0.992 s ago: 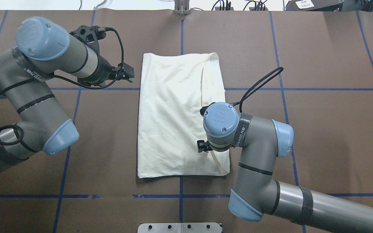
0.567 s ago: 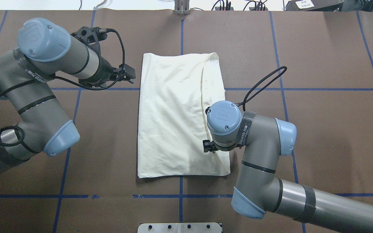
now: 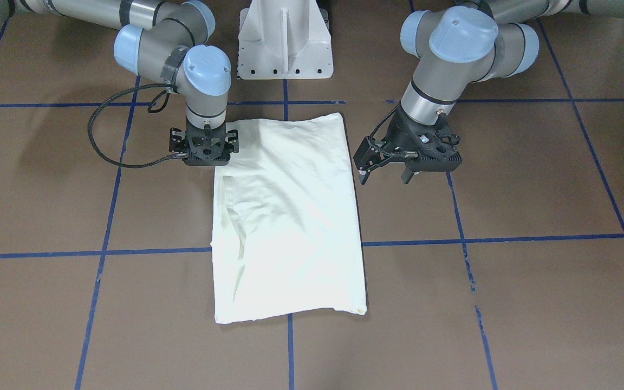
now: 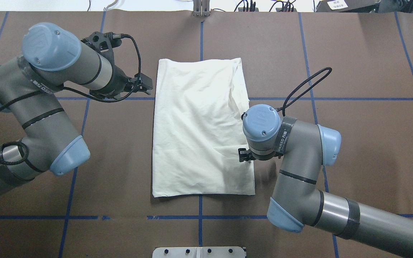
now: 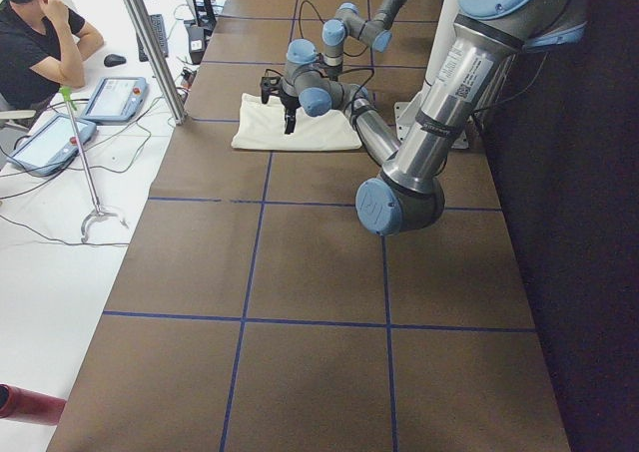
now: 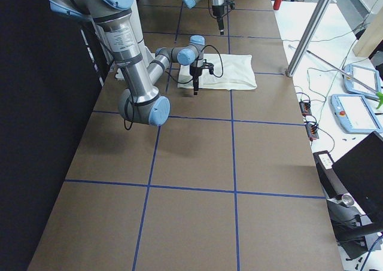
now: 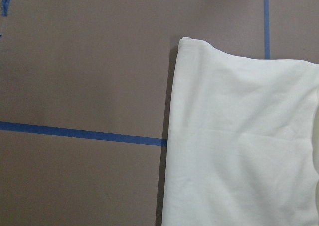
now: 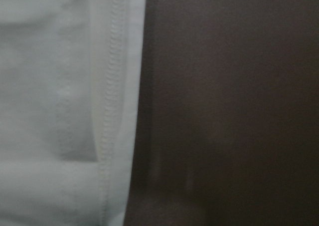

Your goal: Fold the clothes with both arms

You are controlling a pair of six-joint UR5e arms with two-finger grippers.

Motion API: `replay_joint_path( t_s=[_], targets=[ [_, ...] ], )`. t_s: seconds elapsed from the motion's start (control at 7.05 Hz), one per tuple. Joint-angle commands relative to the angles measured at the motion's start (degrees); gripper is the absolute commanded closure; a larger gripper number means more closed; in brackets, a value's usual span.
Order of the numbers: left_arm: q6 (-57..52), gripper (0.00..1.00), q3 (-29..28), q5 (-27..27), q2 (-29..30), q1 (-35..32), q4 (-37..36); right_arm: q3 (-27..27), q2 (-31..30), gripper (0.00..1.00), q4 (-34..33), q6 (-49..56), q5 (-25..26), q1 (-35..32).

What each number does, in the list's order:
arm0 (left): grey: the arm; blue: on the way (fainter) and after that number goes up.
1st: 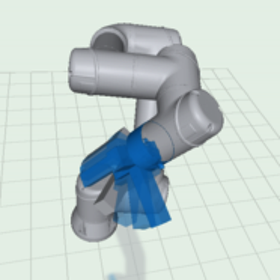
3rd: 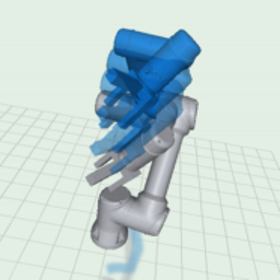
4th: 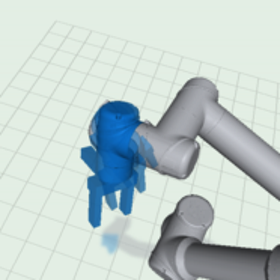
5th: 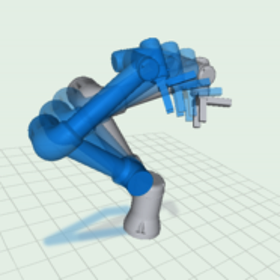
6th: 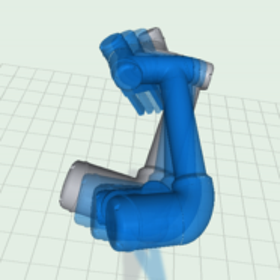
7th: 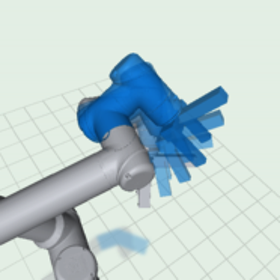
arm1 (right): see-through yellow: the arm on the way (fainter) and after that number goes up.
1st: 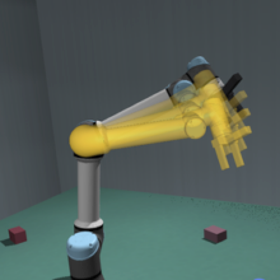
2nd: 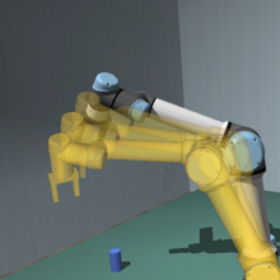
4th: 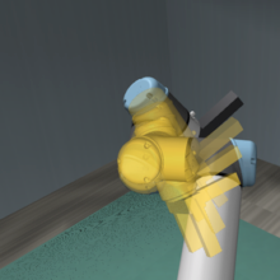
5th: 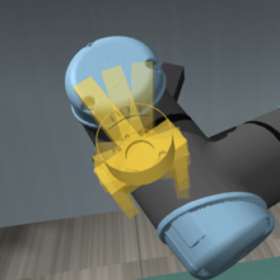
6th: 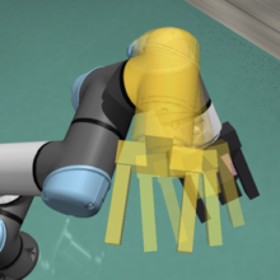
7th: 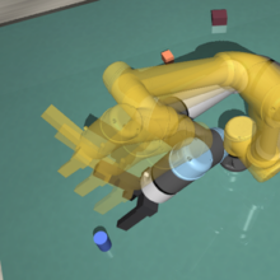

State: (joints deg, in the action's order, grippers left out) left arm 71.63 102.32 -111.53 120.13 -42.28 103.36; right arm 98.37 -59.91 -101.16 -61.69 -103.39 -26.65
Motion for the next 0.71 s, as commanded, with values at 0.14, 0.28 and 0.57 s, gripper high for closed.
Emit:
replay_joint_path(
  t_s=[0.14,0.28,0.57],
  targets=[
    [0.4,0.00,0.5,0.0,0.0,0.5,0.0,3.9,0.1,0.00,0.4,0.3,-1.9,-3.6],
    [4.8,0.00,0.7,-0.1,0.3,1.5,0.1,6.5,0.2,0.00,2.2,-0.3,-2.0,-4.4],
    [18.5,0.00,2.0,-0.5,0.0,8.0,0.1,7.5,-0.4,0.00,11.9,-4.4,-4.2,-4.6]
  ],
)
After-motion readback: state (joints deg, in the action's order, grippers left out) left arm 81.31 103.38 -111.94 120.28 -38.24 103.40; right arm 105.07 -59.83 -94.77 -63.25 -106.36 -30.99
